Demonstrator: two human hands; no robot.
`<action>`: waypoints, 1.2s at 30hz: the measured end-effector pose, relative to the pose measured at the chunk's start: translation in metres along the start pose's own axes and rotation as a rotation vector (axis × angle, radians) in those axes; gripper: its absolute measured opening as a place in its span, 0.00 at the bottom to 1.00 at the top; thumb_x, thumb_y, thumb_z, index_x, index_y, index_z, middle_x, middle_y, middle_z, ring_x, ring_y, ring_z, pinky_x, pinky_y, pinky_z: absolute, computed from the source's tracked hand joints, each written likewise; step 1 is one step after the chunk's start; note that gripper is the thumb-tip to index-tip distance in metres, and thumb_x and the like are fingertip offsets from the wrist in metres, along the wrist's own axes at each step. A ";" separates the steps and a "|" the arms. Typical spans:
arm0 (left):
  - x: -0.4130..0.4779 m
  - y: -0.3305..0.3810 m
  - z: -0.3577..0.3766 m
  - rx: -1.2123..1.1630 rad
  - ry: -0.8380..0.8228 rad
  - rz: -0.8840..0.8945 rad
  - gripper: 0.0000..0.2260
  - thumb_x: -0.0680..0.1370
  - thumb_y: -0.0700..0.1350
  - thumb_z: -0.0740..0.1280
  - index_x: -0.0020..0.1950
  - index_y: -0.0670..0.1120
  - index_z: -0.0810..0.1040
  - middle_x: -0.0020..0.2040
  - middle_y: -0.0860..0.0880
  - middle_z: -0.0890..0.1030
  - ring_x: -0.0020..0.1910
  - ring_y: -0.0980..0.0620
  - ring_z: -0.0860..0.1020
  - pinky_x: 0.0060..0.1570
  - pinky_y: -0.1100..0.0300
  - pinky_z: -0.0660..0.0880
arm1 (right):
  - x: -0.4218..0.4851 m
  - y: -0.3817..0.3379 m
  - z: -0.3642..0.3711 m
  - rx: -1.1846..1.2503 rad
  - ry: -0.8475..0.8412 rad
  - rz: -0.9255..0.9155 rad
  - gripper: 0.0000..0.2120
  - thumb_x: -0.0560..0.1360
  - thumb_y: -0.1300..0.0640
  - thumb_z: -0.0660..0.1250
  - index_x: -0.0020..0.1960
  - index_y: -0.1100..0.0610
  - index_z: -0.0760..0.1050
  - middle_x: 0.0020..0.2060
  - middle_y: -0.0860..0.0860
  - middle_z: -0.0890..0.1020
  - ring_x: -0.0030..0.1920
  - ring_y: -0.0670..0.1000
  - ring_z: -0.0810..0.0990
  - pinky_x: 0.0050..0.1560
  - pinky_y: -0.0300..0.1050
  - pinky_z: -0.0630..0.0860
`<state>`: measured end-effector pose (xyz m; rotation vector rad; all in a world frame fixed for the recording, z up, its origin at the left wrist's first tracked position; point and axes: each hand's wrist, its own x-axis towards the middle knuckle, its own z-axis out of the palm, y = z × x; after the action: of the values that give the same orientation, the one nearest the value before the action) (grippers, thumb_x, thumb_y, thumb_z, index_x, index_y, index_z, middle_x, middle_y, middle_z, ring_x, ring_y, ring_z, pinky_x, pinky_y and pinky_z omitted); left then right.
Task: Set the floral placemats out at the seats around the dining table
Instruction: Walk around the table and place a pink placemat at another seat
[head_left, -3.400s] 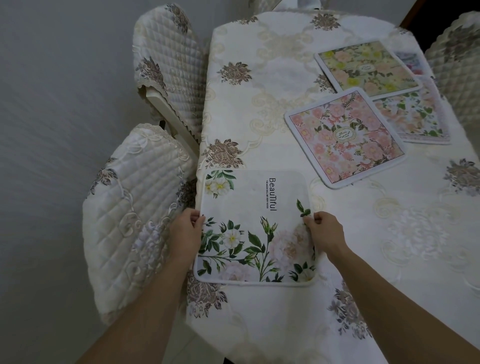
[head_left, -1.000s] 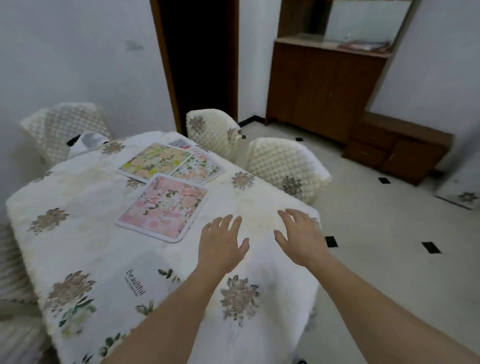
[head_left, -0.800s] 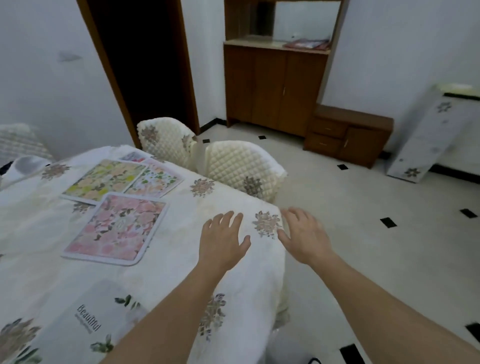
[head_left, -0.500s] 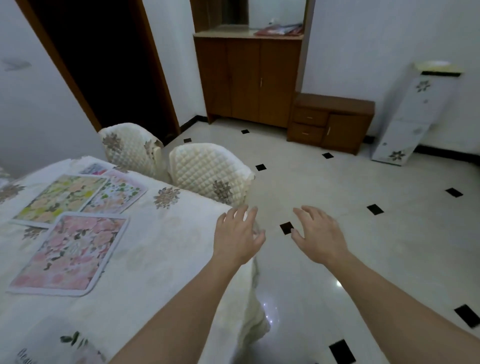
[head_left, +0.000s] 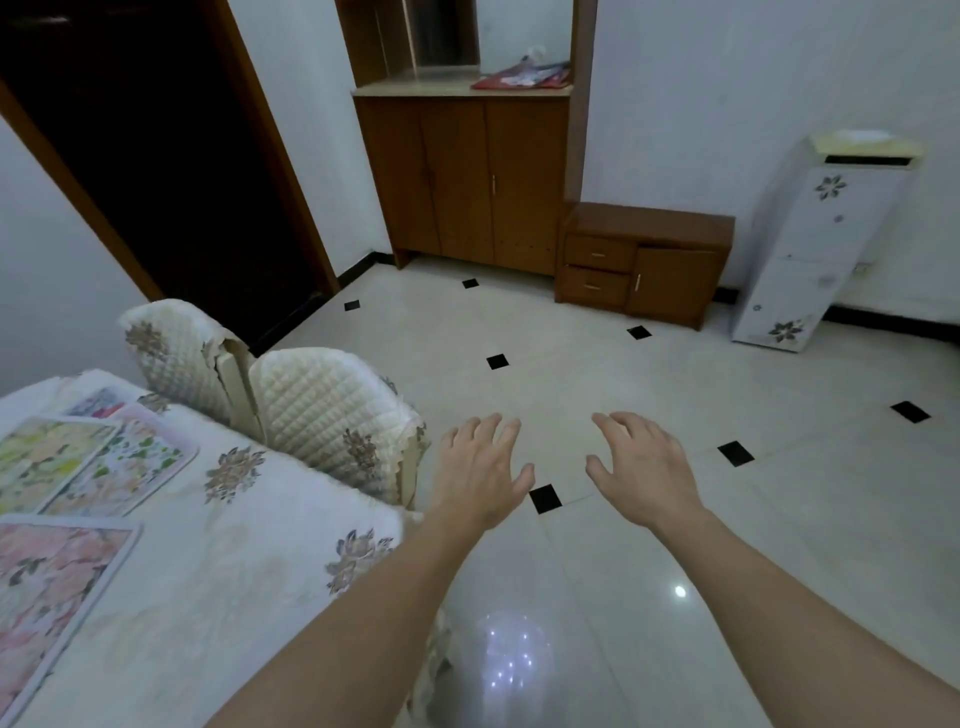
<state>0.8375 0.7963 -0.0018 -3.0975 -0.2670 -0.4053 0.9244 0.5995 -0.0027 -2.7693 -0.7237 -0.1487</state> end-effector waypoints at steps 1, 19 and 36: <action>0.011 0.000 0.003 0.001 0.000 -0.003 0.25 0.75 0.62 0.58 0.68 0.50 0.70 0.65 0.50 0.76 0.62 0.47 0.74 0.61 0.49 0.70 | 0.010 0.004 0.001 0.005 0.001 -0.007 0.25 0.76 0.46 0.62 0.71 0.51 0.68 0.67 0.52 0.74 0.69 0.53 0.69 0.67 0.52 0.65; 0.286 -0.098 0.110 -0.066 0.009 -0.141 0.26 0.74 0.62 0.57 0.66 0.49 0.72 0.63 0.49 0.77 0.60 0.46 0.75 0.58 0.48 0.72 | 0.339 0.003 0.067 -0.124 -0.129 -0.141 0.26 0.77 0.43 0.58 0.74 0.48 0.63 0.70 0.50 0.70 0.70 0.52 0.67 0.70 0.51 0.63; 0.475 -0.284 0.163 -0.010 -0.073 -0.442 0.27 0.77 0.62 0.56 0.71 0.51 0.66 0.70 0.48 0.72 0.67 0.45 0.70 0.65 0.47 0.66 | 0.630 -0.110 0.166 -0.051 -0.207 -0.426 0.26 0.76 0.43 0.59 0.73 0.48 0.65 0.69 0.50 0.72 0.68 0.53 0.70 0.68 0.52 0.66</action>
<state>1.2834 1.1606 -0.0427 -3.0472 -0.9590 -0.2926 1.4234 1.0320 -0.0300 -2.6617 -1.3750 0.0383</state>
